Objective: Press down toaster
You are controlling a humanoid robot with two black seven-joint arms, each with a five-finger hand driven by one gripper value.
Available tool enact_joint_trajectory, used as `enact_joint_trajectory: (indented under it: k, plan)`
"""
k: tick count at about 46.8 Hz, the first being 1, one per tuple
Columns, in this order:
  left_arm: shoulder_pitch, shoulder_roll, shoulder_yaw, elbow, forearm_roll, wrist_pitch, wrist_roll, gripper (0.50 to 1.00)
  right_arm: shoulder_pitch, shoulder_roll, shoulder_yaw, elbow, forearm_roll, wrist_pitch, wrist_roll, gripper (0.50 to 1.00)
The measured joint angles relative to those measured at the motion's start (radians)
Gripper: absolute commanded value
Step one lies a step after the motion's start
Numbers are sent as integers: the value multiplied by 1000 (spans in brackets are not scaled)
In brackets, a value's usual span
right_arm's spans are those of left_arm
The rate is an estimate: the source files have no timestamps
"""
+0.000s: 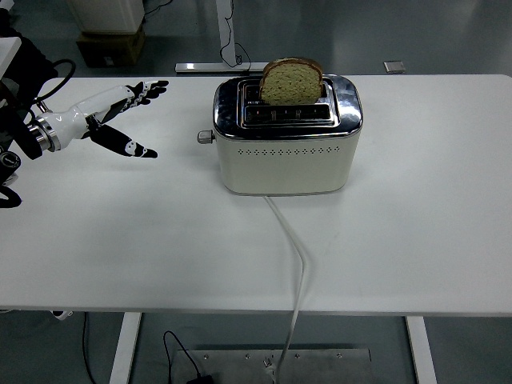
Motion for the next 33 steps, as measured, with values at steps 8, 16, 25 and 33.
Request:
enact_joint_trajectory:
  k: [8, 16, 25, 33]
  plan:
    - [34, 67, 24, -109, 17, 73, 32, 1000, 0, 0, 0, 0, 0, 0, 0, 998]
    - [74, 96, 42, -164, 89, 149, 39, 1000, 0, 0, 0, 0, 0, 0, 0, 998]
    - [85, 74, 76, -166, 161, 187, 39, 1000, 0, 0, 0, 1, 0, 0, 0, 998]
    - [82, 54, 119, -165, 178, 209, 54, 1000, 0, 0, 0, 0, 0, 0, 0, 998]
